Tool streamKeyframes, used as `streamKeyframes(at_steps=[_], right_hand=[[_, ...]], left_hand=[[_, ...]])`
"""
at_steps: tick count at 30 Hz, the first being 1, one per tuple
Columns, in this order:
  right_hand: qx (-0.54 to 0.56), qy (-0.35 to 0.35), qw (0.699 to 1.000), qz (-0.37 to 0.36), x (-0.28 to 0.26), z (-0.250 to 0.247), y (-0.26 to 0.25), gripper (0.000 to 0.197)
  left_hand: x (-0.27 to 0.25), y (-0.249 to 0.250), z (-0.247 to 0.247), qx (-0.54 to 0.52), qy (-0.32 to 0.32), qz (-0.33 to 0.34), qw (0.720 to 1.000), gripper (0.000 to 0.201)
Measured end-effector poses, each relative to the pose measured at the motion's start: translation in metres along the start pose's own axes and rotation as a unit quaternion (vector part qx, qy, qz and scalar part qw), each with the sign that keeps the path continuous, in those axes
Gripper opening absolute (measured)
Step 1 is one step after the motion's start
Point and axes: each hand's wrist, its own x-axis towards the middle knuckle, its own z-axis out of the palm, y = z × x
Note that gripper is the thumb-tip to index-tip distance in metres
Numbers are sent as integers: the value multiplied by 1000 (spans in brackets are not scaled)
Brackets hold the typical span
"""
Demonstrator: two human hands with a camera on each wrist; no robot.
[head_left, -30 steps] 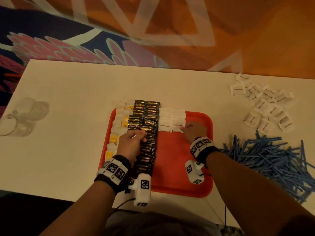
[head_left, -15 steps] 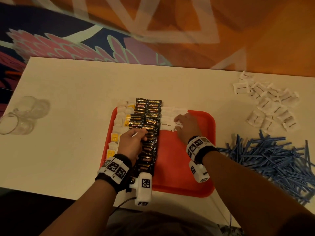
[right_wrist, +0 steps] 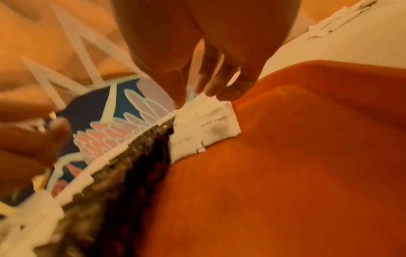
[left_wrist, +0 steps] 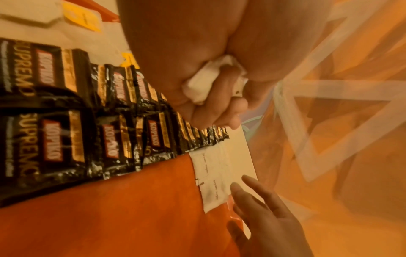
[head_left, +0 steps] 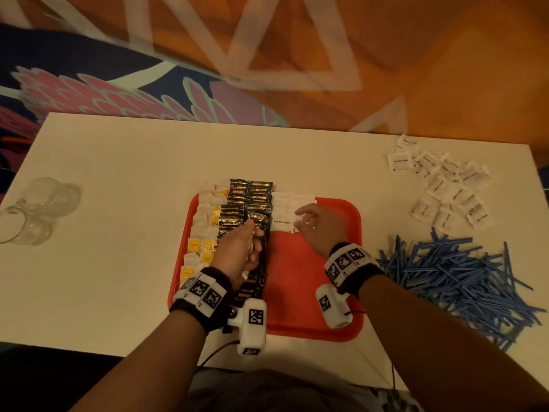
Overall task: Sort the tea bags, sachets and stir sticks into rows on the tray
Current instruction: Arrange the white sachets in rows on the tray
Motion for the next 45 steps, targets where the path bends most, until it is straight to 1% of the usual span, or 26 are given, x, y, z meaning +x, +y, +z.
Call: streamKeyframes(at_steps=[3,5,7,9,10,12,14,16,18,21,23,24,26,28,30,32,34,36,37,40,42,45], right_hand=[[71,-50,996,-22,-16,-7,-20,7],[89,-84,992,-28,-25,-11,-29,10],[87,-107,990,-25,-33,-16,-36,13],[107,-125,986,-19,-41,-21,-40,7],[131,-130,983,-11,-44,-24,-42,6],[196,-118,973,10,-50,-29,-43,11],[233,-72,969,31,-54,-36,-44,17],[243,-33,968,48,-57,-44,-44,19],[242,-16,969,52,-61,-50,-44,18],[228,-5,972,55,-66,-55,-43,11],[239,1,969,69,-69,-55,-42,8],[248,2,966,78,-70,-55,-41,9],[262,2,961,93,-72,-55,-40,10],[266,-1,958,105,-74,-55,-38,9],[253,0,962,104,-74,-55,-37,7],[247,-13,964,98,-74,-56,-38,3],[250,-23,964,93,-73,-52,-38,20],[267,-2,959,93,-72,-50,-39,22],[283,15,954,97,-72,-50,-40,19],[334,54,934,115,-72,-50,-43,8],[364,57,921,126,-71,-49,-43,5],[396,50,904,153,-71,-49,-43,9]], left_hand=[[-4,4,14,-36,-48,-2,998,47],[-7,6,24,-43,-75,5,996,52],[-13,8,33,-26,-100,12,995,57],[-21,10,44,8,-120,16,993,63],[-25,11,48,20,-130,17,991,66],[-31,11,55,17,-157,15,987,66],[-35,10,57,14,-175,23,984,55],[-40,8,57,44,-156,42,986,39],[-44,7,57,59,-122,58,989,27],[-44,4,59,27,-95,76,992,11],[-45,6,62,-8,-87,79,993,2],[-46,8,64,-29,-87,77,993,1],[-46,10,65,-71,-76,64,993,7],[-46,12,64,-88,-48,57,993,8],[-47,14,63,-50,-22,79,995,7],[-48,14,64,2,-21,122,992,5],[-46,11,65,28,-20,157,987,7],[-45,9,64,45,-11,172,984,4],[-45,9,64,45,-10,171,984,4],[-49,5,62,43,-43,166,984,18],[-49,2,60,72,-49,196,977,26],[-50,1,57,87,-43,240,966,30]])
